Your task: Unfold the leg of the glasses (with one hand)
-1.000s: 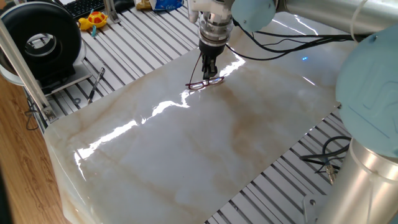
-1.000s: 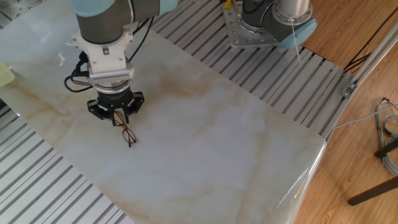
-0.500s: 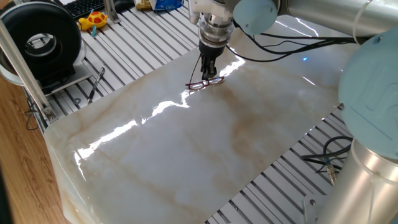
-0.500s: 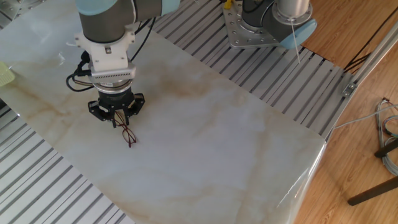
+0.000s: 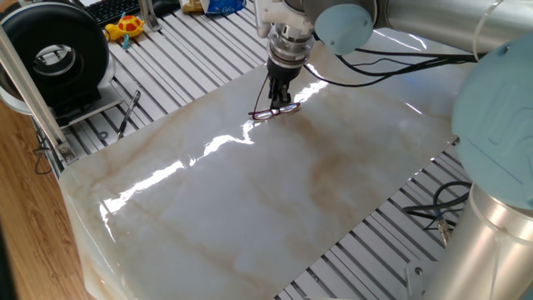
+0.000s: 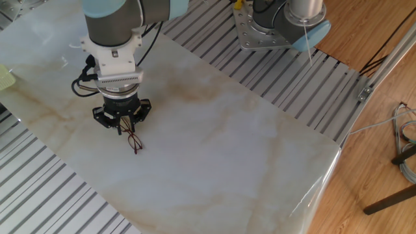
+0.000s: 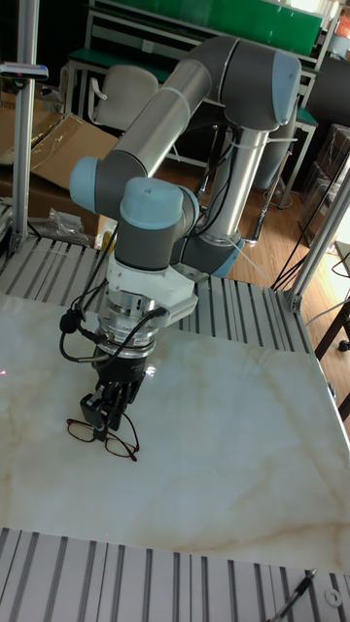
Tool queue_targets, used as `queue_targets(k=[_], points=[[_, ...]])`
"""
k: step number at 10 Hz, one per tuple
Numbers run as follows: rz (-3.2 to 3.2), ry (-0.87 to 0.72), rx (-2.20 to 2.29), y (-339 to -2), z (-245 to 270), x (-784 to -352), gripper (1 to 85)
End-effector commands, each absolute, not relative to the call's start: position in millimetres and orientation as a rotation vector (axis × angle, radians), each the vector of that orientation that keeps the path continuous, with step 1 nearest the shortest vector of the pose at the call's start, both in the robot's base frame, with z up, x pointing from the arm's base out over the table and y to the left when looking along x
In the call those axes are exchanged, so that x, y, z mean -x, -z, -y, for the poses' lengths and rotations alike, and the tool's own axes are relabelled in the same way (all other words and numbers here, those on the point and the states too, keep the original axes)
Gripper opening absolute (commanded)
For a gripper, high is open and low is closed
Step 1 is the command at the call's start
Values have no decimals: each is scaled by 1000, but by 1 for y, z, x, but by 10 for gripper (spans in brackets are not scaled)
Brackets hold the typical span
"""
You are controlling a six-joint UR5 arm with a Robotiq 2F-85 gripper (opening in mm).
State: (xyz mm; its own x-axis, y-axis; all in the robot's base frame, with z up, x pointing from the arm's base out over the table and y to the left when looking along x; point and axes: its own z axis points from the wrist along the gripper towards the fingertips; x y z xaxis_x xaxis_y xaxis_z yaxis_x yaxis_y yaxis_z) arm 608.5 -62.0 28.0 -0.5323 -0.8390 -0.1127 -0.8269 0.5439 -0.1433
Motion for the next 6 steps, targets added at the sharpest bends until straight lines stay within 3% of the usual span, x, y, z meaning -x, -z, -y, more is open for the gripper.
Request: queue_targets(k=[1, 6], points=[[-2597, 93, 1419, -25, 64, -604, 343], [-2598, 56, 1433, -21, 62, -594, 343]])
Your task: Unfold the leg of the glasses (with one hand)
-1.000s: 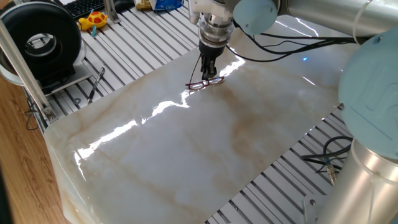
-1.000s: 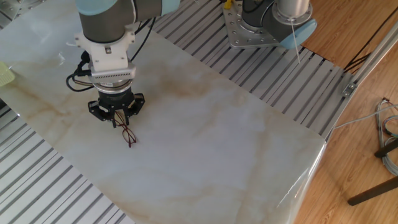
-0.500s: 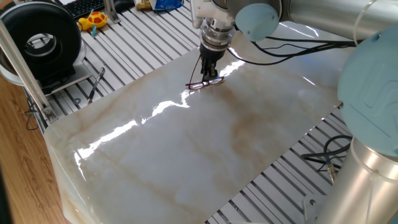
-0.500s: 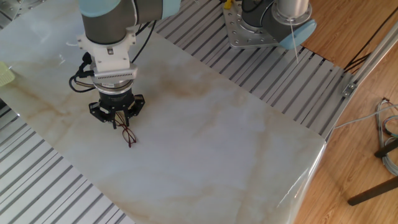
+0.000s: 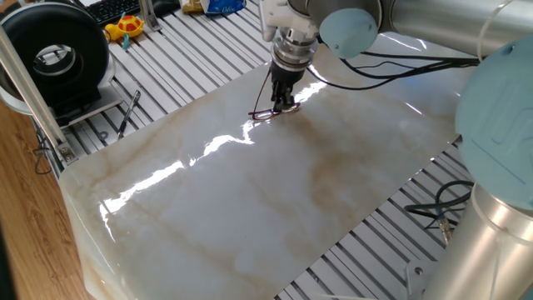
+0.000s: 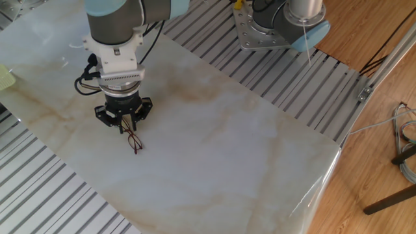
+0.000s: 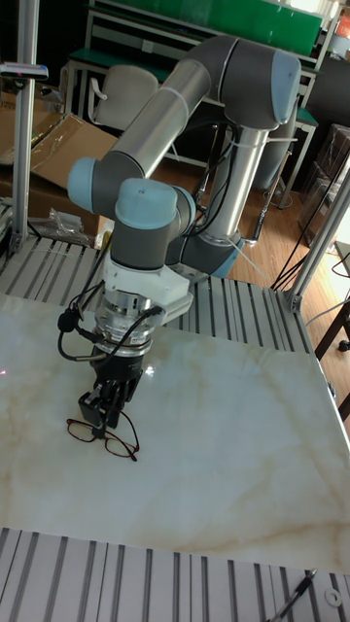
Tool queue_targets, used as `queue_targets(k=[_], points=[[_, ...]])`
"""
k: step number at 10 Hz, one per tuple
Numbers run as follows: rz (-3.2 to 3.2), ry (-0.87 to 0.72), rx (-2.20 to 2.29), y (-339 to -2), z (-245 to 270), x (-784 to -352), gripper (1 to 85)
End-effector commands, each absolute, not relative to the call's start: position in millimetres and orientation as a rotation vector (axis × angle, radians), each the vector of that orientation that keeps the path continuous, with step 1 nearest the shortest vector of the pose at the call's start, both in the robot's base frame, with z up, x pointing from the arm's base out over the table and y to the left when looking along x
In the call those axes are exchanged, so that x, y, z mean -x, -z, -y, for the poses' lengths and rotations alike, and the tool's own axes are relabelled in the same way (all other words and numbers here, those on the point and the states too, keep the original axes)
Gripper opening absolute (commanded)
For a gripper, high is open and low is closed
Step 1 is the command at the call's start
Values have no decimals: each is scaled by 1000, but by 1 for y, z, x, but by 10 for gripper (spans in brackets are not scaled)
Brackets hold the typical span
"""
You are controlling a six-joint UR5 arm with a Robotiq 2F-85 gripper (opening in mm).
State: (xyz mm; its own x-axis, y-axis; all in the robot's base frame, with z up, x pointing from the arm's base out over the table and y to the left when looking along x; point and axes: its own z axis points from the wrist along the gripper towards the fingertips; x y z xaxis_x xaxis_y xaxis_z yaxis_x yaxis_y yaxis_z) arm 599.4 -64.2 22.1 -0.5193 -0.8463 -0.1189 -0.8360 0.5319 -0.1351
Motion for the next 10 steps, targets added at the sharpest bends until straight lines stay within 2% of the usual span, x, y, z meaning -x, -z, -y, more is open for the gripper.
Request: queue_targets(k=[1, 6, 10], points=[[-2595, 54, 1430, -20, 61, -594, 343], [-2591, 57, 1428, -12, 53, -593, 337], [-2577, 65, 1438, -12, 52, -598, 300]])
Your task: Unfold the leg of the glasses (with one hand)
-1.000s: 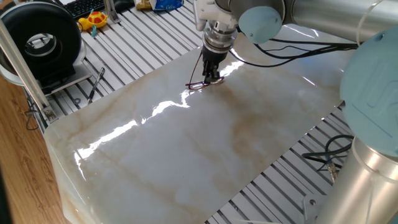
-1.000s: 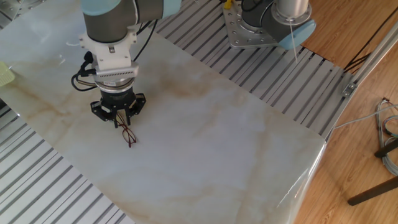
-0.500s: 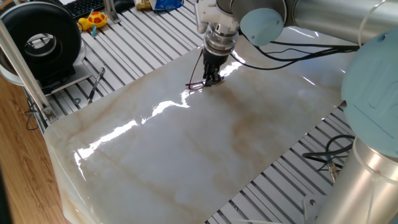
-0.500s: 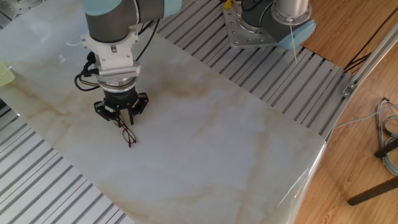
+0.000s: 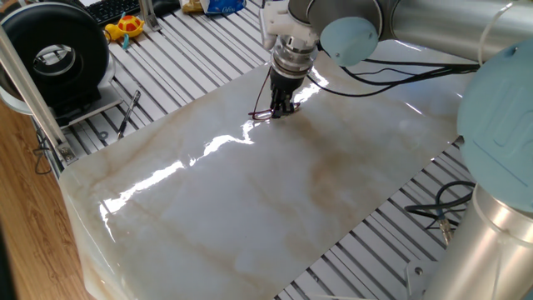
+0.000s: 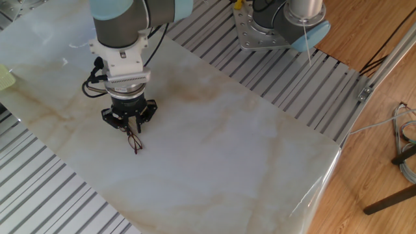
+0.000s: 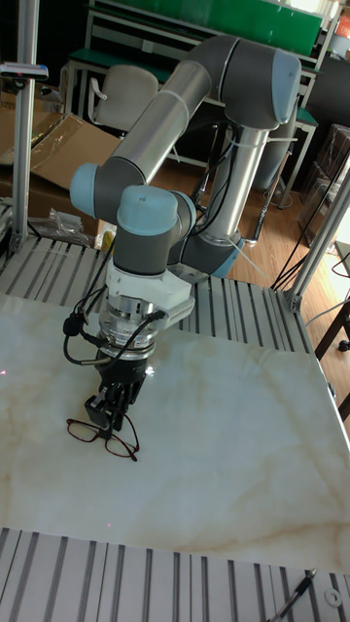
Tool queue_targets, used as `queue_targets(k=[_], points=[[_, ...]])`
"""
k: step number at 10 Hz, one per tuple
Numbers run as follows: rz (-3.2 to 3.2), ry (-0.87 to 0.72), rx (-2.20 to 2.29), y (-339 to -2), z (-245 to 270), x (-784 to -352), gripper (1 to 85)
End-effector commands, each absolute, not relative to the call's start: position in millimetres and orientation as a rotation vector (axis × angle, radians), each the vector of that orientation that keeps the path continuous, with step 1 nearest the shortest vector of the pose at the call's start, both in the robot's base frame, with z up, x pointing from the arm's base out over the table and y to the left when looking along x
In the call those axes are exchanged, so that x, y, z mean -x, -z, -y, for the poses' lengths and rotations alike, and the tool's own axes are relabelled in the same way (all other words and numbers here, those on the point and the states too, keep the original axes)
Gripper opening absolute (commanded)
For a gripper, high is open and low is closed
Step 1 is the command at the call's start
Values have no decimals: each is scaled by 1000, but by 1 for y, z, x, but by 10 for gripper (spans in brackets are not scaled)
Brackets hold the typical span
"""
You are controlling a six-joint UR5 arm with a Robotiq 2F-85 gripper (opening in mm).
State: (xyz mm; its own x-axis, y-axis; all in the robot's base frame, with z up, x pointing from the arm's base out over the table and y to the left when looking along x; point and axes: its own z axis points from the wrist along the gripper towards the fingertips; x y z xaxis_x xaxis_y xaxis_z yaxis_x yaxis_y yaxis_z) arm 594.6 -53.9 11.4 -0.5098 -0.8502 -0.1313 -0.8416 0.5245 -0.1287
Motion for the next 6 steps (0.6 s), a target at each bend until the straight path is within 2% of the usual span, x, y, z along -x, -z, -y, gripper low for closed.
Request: queue_targets(k=[1, 3, 6], points=[[-2574, 69, 1439, -12, 52, -599, 290], [-2563, 58, 1436, -15, 50, -601, 13], [-2599, 36, 1421, -43, 53, -592, 13]])
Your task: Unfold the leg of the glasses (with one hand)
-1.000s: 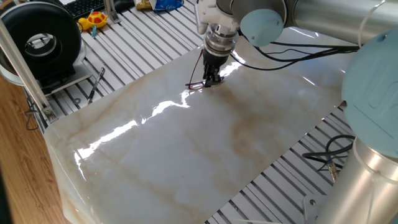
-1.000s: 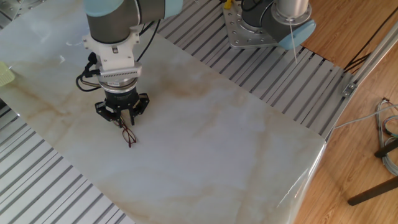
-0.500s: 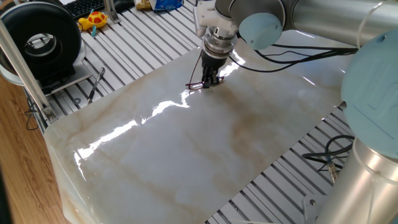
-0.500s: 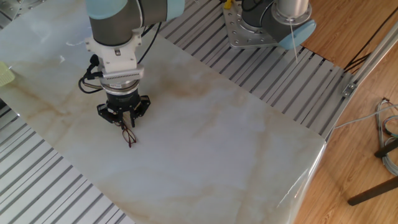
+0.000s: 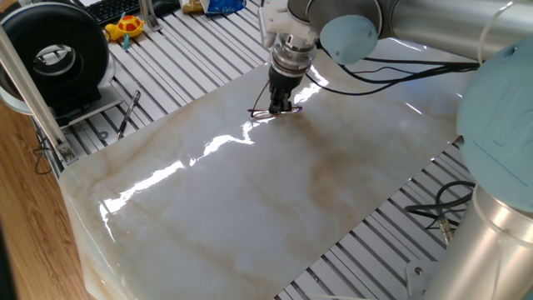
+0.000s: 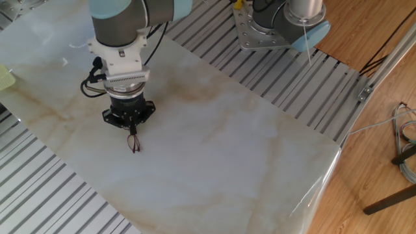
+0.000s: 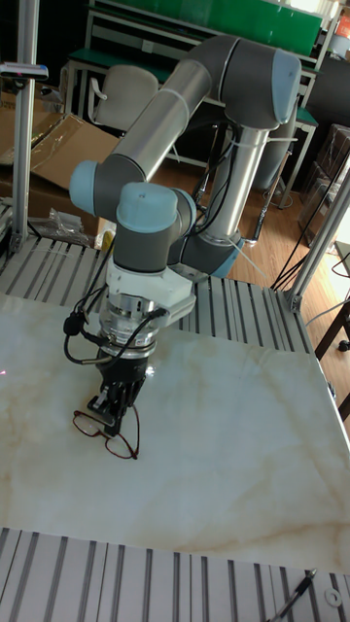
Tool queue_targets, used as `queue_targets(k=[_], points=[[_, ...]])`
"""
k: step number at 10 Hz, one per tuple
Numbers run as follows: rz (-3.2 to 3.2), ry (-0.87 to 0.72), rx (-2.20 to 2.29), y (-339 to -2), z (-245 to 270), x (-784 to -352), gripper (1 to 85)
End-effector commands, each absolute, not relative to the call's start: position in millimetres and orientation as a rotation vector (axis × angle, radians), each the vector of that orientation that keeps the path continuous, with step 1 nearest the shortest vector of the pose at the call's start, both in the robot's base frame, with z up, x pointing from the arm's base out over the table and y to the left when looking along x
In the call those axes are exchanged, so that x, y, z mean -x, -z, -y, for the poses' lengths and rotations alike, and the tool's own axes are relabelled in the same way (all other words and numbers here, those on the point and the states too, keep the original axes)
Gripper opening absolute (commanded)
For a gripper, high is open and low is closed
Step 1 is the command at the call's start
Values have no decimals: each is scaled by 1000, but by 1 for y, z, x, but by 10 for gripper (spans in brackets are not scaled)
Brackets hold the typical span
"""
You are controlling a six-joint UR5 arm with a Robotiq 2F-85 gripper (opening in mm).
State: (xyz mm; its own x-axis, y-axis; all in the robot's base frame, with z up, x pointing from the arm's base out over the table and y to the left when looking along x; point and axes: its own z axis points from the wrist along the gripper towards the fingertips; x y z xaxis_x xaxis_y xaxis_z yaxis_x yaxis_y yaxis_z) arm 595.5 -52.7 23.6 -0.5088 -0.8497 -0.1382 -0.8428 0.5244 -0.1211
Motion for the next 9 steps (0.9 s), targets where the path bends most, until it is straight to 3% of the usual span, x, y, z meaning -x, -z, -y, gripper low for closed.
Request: queue_targets(k=[1, 6, 9], points=[[-2616, 18, 1410, -58, 53, -588, 13], [-2701, -10, 1354, -135, 37, -576, 13], [-2676, -2, 1281, -140, 29, -590, 13]])
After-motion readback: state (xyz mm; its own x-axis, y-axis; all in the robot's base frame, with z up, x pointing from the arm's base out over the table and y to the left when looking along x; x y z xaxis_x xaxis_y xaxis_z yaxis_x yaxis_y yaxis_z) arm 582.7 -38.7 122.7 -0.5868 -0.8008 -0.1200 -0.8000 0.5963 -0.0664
